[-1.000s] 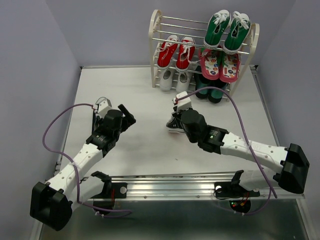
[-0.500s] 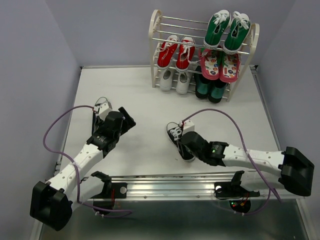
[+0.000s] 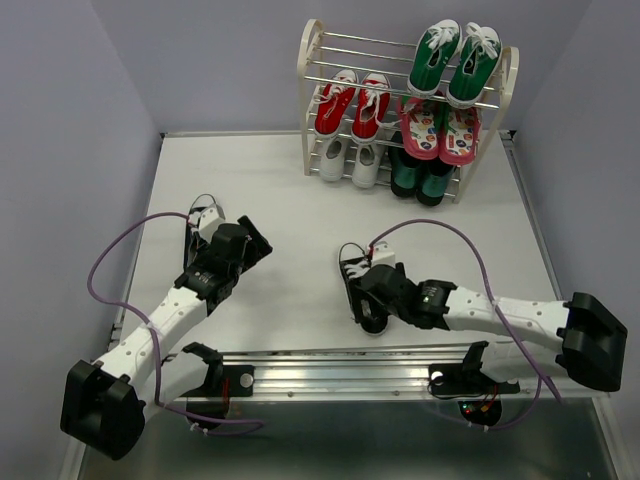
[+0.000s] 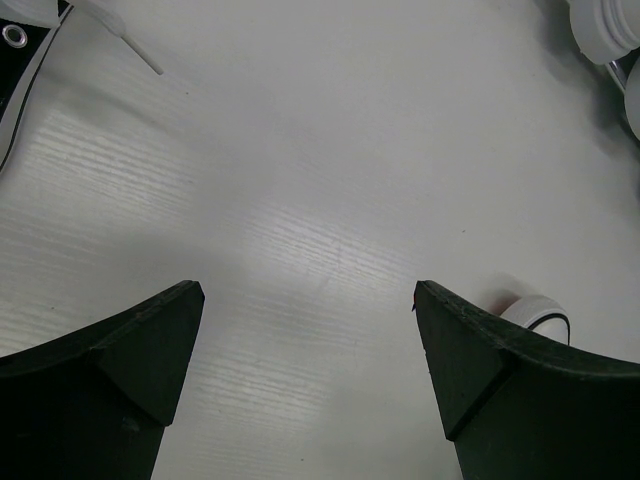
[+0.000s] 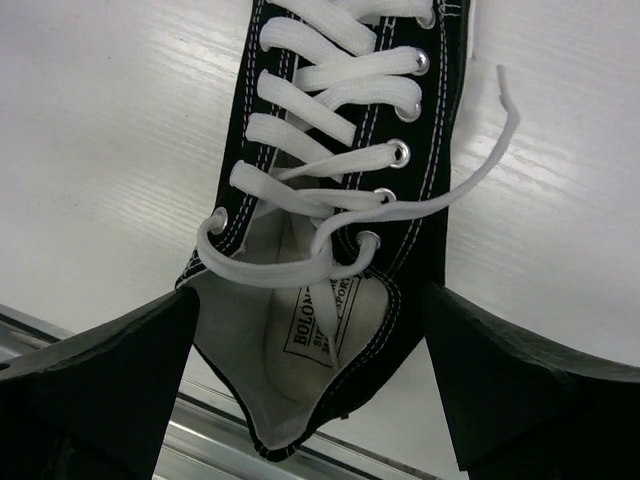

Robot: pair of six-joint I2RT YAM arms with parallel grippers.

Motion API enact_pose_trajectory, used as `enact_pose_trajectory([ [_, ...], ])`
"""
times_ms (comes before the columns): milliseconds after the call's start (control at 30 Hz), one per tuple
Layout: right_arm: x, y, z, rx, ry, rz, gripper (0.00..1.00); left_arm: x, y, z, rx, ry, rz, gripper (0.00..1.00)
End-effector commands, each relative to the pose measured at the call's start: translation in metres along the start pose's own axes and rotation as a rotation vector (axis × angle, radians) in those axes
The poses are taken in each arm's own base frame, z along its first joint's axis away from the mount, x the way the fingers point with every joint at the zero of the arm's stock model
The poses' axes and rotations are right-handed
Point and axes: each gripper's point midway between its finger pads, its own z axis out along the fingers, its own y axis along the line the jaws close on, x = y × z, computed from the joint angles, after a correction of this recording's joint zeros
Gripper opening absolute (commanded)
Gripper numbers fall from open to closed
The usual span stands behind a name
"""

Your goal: Place and organize the shoes onto the shoe shelf

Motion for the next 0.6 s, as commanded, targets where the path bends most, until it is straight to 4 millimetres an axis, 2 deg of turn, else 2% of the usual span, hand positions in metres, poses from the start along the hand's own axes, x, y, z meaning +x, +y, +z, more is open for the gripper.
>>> enact_pose_trajectory([
  [0,-0.006,-0.007,-0.018,0.032,0.0,0.066,1.0,-0.005,0.001,-0.003,0.001,-0.022,-0.016,0.99],
  [133,-0.017,0.007,-0.034,-0.076,-0.031,0.067,1.0,-0.006,-0.001,-0.002,0.007,-0.023,-0.015,0.99],
  [267,-0.015,0.014,-0.036,-0.117,-0.007,0.03,1.0,-0.005,-0.003,0.0,0.006,-0.014,-0.01,0.99],
  [367,-0.008,0.019,-0.033,-0.145,0.028,-0.021,1.0,-0.005,-0.002,0.001,0.003,-0.011,-0.003,0.99],
  [500,0.006,0.018,-0.019,-0.112,0.09,-0.041,1.0,-0.003,0.0,0.001,-0.003,-0.006,0.002,0.99],
  [567,0.007,0.016,-0.014,-0.085,0.089,-0.028,1.0,-0.002,0.0,0.001,-0.003,-0.006,0.0,0.99],
])
